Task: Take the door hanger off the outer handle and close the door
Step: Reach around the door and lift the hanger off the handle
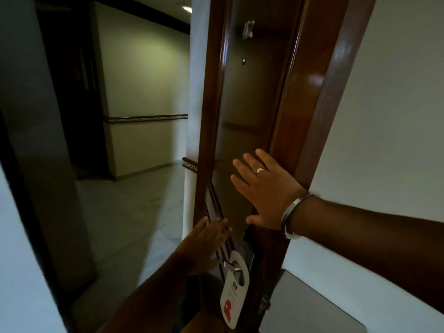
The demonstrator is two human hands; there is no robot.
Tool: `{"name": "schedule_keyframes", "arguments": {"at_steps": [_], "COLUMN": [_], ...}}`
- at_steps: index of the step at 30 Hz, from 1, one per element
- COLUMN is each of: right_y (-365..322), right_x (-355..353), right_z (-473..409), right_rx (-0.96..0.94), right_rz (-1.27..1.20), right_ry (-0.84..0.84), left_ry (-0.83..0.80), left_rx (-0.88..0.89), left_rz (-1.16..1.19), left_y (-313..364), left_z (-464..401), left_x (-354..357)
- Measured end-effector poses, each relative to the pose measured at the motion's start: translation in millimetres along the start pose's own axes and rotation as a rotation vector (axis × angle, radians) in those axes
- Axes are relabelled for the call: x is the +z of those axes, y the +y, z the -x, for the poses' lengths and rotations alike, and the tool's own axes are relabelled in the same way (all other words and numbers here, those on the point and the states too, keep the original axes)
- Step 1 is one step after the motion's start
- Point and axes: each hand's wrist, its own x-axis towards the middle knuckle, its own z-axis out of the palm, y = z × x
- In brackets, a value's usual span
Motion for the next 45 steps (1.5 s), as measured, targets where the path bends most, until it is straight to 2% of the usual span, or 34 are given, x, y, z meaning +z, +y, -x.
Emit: {"name": "schedule_keyframes", "arguments": {"at_steps": [6,10,13,21,25,30,34,38,42,43,45], "right_y": [13,26,38,64,68,66,62,56,49,48,46], "right_x": [66,95,113,143,150,150,146,141,137,137,135], "right_z": [6,9,15,34,37,33,29,27,25,24,23], "right_rx": [0.041,0.101,0.136,0.164,0.159,0.177,0.197,0.244,0.282,0.290,0.299], "right_rz": [0.158,0.186,0.244,0.361,0.426,0.444,0.453,0.455,0.445,0.441,0.427], "right_ry": [-0.173,-0.250,-0.255,-0.271,-0.308,-0.362,-0.396,-0.420,-0.453,-0.457,-0.472], "left_ry": [0.059,-0.024,-0.101,-0.046,-0.029,0.110,0.145,0.106,-0.036,-0.034,0.074], "left_rx": [0.268,0.374,0.385,0.553,0.551,0.606,0.625,0.591,0.526,0.493,0.486], "left_rz": [0.154,0.230,0.278,0.275,0.313,0.310,0.313,0.522,0.763,0.808,0.811], "left_y": [19,37,47,65,71,69,68,63,59,59,61], "left_z": [-56,-95,-114,-153,-161,-161,-161,-161,-163,-165,-173], "left_x": [16,22,27,32,34,48,51,49,42,37,26]}}
